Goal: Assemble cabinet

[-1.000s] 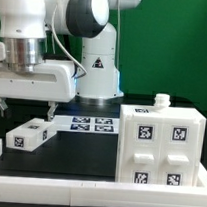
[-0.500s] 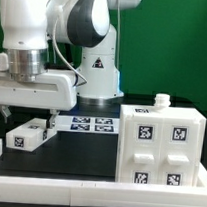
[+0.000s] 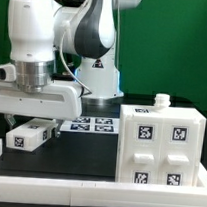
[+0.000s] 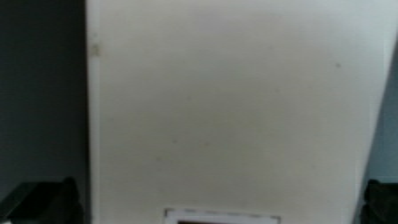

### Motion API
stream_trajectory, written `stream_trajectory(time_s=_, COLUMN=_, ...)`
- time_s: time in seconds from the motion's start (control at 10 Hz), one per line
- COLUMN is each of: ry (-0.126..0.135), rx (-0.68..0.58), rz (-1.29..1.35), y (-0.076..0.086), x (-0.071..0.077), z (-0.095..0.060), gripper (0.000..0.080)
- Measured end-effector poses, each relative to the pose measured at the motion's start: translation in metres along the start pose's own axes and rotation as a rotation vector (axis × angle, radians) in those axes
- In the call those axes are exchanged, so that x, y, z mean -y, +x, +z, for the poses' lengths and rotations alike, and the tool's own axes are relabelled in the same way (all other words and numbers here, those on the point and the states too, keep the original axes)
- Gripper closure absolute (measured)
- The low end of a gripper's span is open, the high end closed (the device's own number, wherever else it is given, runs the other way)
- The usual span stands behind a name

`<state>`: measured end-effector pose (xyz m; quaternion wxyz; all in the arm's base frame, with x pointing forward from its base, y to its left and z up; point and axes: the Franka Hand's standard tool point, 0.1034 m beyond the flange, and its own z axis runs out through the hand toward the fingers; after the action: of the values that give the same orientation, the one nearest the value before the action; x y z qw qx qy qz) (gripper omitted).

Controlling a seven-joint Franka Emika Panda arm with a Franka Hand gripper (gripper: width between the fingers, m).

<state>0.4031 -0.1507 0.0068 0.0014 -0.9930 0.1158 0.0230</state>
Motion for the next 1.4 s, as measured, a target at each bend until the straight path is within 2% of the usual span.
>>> stream_trajectory(time_s=0.1, ry=0.0, rx=0.0, rz=-0.001, y=0.0, x=0.0, z=0.0, gripper=0.0012)
stream_trajectory(time_s=0.2, ry=0.0, rx=0.0, rz=-0.004, y=0.0, x=0.002, z=0.0, gripper=0.0183)
stream_trajectory(time_s=0.3, ry=0.0, rx=0.0, rz=-0.006, y=0.001, x=0.002, z=0.0, gripper=0.0249)
stream_trajectory(time_s=0.5, ry=-0.003, rx=-0.006, rz=-0.023, y=0.002, x=0.006, z=-0.002, gripper=0.0249)
stream_trajectory(time_s=0.6, ry=-0.014, rx=-0.03, rz=-0.066, y=0.008, x=0.015, z=-0.01, gripper=0.0249)
stream_trajectory(time_s=0.7, ry=-0.012, rx=-0.037, rz=-0.09, y=0.01, x=0.026, z=-0.02, gripper=0.0249)
stream_trajectory(time_s=0.9, ry=0.034, rx=-0.023, rz=-0.1, y=0.014, x=0.061, z=-0.055, gripper=0.0249)
stream_trajectory(time_s=1.2, ry=0.092, rx=-0.006, rz=-0.07, y=0.027, x=0.104, z=-0.102, gripper=0.0248)
stream_trajectory(time_s=1.3, ry=0.1, rx=-0.001, rz=-0.044, y=0.032, x=0.118, z=-0.114, gripper=0.0248)
stream_trajectory(time_s=1.4, ry=0.093, rx=0.006, rz=-0.021, y=0.039, x=0.136, z=-0.13, gripper=0.0248)
